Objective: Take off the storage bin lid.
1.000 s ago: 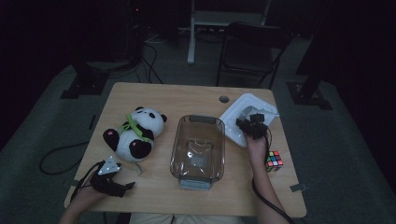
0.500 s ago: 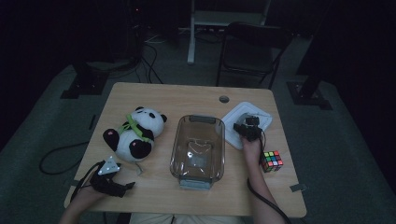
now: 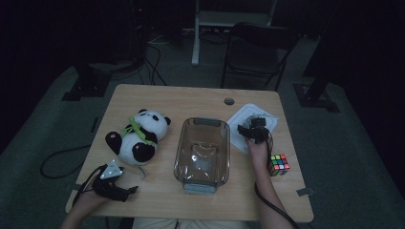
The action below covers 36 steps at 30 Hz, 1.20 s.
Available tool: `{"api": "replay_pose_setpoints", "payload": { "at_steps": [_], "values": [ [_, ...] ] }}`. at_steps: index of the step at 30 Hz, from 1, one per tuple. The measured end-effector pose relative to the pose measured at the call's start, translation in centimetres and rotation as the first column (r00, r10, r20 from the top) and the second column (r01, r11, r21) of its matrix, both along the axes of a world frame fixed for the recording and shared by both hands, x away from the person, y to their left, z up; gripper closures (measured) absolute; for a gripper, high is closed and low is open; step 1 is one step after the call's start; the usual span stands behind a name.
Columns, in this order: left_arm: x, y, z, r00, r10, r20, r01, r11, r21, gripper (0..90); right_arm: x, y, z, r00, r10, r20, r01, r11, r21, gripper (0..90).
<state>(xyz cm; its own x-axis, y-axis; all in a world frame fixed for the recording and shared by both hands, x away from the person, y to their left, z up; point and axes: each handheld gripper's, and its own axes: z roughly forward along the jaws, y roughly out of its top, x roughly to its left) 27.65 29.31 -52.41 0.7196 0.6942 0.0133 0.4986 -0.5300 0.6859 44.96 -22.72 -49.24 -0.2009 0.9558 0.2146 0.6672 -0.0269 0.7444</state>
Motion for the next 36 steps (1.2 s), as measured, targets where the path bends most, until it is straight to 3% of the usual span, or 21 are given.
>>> {"api": "replay_pose_setpoints", "payload": {
  "at_steps": [4, 8, 11, 19, 20, 23, 25, 26, 28, 32, 36],
  "values": [
    [-0.2, -0.3, 0.1, 1.0, -0.003, -0.002, 0.003, 1.0, 0.002, 2.8, -1.1, 0.3, 1.0, 0.9992, -0.016, 0.038, 0.018, 0.999, -0.039, 39.5],
    [-0.2, -0.6, 1.2, 0.9998, 0.005, 0.021, -0.004, 0.9991, -0.042, 2.9, -1.9, 0.4, 1.6, 0.9988, 0.005, 0.048, -0.003, 0.999, -0.038, 35.5],
    [-0.1, -1.3, 2.0, 0.9986, 0.019, 0.049, -0.018, 0.9992, -0.036, 2.9, -2.9, 0.6, 2.2, 0.9972, 0.035, 0.066, -0.034, 0.999, -0.026, 32.2],
    [0.6, -3.6, 3.1, 0.9964, 0.052, 0.068, -0.052, 0.9987, 0.001, 3.4, -5.2, 1.2, 3.3, 0.9879, 0.132, 0.082, -0.129, 0.991, -0.032, 18.5],
    [0.9, -3.9, 3.3, 0.9971, 0.048, 0.06, -0.048, 0.9988, 0.011, 3.4, -5.5, 1.2, 3.3, 0.9841, 0.158, 0.082, -0.156, 0.987, -0.03, 13.0],
    [1.1, -4.9, 3.5, 0.998, 0.042, 0.047, -0.043, 0.9989, 0.019, 3.5, -6.8, 1.7, 2.9, 0.972, 0.227, 0.06, -0.223, 0.973, -0.06, 13.6],
    [0.9, -5.3, 3.6, 0.9974, 0.044, 0.056, -0.046, 0.9987, 0.023, 3.4, -7.0, 1.8, 2.8, 0.9698, 0.236, 0.062, -0.231, 0.97, -0.079, 13.6],
    [0.8, -5.4, 3.6, 0.9972, 0.045, 0.06, -0.047, 0.9985, 0.028, 3.4, -7.8, 2.2, 2.1, 0.9627, 0.265, 0.056, -0.259, 0.962, -0.091, 13.5],
    [0.7, -5.4, 3.5, 0.9966, 0.053, 0.063, -0.055, 0.9981, 0.029, 3.4, -8.3, 2.5, 1.4, 0.9535, 0.297, 0.05, -0.293, 0.953, -0.08, 13.4],
    [0.6, -4.8, 3.4, 0.9957, 0.071, 0.06, -0.072, 0.9973, 0.017, 3.4, -9.4, 3.1, -0.1, 0.9403, 0.34, 0.009, -0.337, 0.935, -0.105, 13.5],
    [0.5, -4.3, 3.4, 0.9945, 0.091, 0.051, -0.092, 0.9958, 0.006, 3.5, -10.7, 3.2, -1.3, 0.9329, 0.36, -0.02, -0.36, 0.927, -0.106, 13.6]
  ]
}}
